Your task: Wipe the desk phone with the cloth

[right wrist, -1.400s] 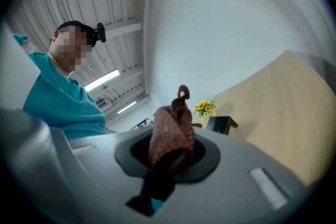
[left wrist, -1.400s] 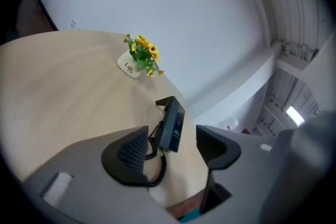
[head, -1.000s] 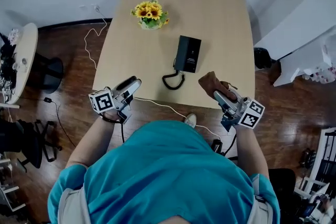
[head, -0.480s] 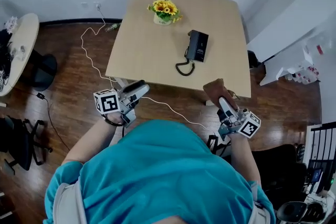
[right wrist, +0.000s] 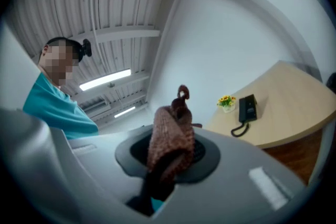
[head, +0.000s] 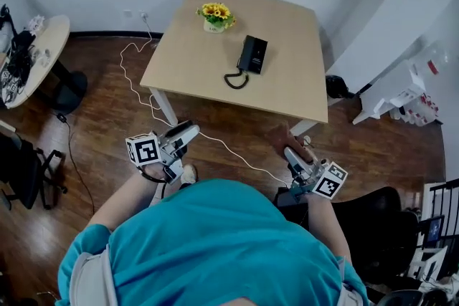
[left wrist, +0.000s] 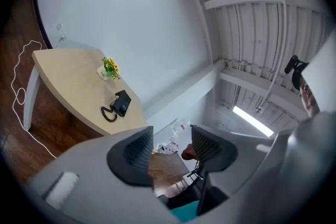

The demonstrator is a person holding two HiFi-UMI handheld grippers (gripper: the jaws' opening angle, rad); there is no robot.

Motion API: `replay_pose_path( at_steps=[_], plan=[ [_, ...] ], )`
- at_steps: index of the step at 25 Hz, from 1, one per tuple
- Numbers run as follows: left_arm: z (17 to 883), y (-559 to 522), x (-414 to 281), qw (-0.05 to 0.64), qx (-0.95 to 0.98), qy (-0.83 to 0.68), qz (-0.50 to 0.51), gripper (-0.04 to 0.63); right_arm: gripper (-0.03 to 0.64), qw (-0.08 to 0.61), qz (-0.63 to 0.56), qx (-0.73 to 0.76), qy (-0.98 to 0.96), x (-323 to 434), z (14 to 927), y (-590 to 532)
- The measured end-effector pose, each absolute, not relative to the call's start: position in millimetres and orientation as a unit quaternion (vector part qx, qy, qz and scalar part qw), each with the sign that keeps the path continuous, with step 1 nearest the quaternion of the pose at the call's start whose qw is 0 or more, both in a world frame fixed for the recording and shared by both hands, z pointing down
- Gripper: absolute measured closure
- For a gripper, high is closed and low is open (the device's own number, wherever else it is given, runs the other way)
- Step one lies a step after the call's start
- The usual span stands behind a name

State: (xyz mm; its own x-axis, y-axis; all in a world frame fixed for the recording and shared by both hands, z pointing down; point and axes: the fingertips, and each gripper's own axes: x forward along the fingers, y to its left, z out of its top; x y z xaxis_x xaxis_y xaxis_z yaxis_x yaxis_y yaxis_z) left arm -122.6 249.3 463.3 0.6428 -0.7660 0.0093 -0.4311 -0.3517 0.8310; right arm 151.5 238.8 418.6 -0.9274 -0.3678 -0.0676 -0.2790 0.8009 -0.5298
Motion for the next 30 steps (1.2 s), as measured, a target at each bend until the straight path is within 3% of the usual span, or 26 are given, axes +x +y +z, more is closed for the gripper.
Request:
replay_pose_path(
  at_steps=[7, 11, 17, 30],
  plan=[
    [439, 319, -60, 0.345, 0.84, -0.391, -0.15, 0.431, 0.555, 0.038, -0.22, -0.152, 0.963, 173, 427, 302],
    [432, 335, -73, 0.298, 0.833, -0.437, -0.162, 0.587, 0.555, 0.062, -0.216, -0.147, 0.963, 166, 413, 316],
    [439, 342, -80, 0.322, 0.825, -0.43, -0.175, 0.589, 0.558, 0.091, -0.207, -0.197, 0.954, 159, 406, 310],
    [436, 334, -105, 0.323, 0.834, -0.415, -0.168, 0.589, 0.56, 0.082, -0.204, -0.218, 0.951, 135, 408, 311]
  ],
)
